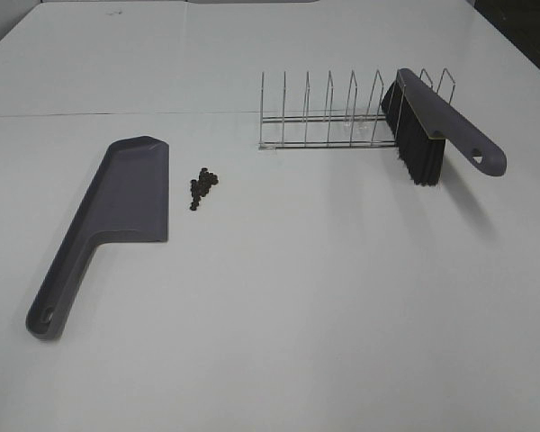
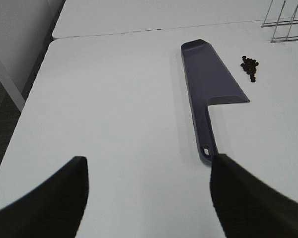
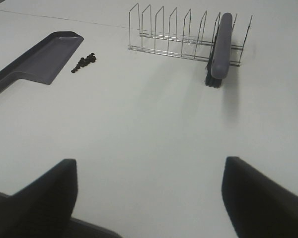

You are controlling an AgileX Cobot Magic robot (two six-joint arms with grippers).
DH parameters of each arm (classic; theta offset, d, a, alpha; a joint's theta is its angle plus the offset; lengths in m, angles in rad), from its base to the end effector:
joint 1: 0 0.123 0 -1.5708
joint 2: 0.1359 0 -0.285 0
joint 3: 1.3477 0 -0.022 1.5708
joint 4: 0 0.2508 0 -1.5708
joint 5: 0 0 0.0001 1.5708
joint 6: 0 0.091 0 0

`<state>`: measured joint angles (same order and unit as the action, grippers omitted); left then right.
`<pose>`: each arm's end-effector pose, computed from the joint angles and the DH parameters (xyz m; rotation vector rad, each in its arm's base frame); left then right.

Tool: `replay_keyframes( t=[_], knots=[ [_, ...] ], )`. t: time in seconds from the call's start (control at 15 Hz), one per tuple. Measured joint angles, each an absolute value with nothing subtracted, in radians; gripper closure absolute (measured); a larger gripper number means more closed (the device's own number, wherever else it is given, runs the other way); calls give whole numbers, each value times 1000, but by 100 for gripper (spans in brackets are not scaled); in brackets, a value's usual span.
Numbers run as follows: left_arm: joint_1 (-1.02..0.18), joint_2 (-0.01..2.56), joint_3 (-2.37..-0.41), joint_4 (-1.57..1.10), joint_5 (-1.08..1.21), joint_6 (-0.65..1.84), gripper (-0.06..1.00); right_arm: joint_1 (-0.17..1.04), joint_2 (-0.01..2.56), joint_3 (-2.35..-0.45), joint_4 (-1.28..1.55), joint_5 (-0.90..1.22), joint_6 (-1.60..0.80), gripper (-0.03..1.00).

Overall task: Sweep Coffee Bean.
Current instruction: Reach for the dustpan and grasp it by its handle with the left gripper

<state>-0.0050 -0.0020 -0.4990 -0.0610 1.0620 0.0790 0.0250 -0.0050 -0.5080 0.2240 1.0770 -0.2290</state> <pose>-0.0052 -0.0048 0.2770 0.0887 2.0413 -0.0268 -0.0088 0.0176 0.2798 -0.2712 2.0119 0.1397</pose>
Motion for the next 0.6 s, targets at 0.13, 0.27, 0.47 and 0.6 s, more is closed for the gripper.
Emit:
replay_keyframes(
  t=[0.13, 0.27, 0.47, 0.6],
  knots=[
    [-5, -2, -499, -61, 1062, 79, 31, 25, -5, -508, 224, 1077, -229, 29],
    [-5, -2, -499, -61, 1062, 79, 31, 25, -5, -508, 224, 1077, -229, 29],
    [-5, -2, -499, -61, 1062, 79, 31, 25, -5, -508, 224, 1077, -229, 29],
    [-5, -2, -499, -61, 1062, 79, 31, 25, -5, -508, 224, 1077, -229, 29]
  ],
)
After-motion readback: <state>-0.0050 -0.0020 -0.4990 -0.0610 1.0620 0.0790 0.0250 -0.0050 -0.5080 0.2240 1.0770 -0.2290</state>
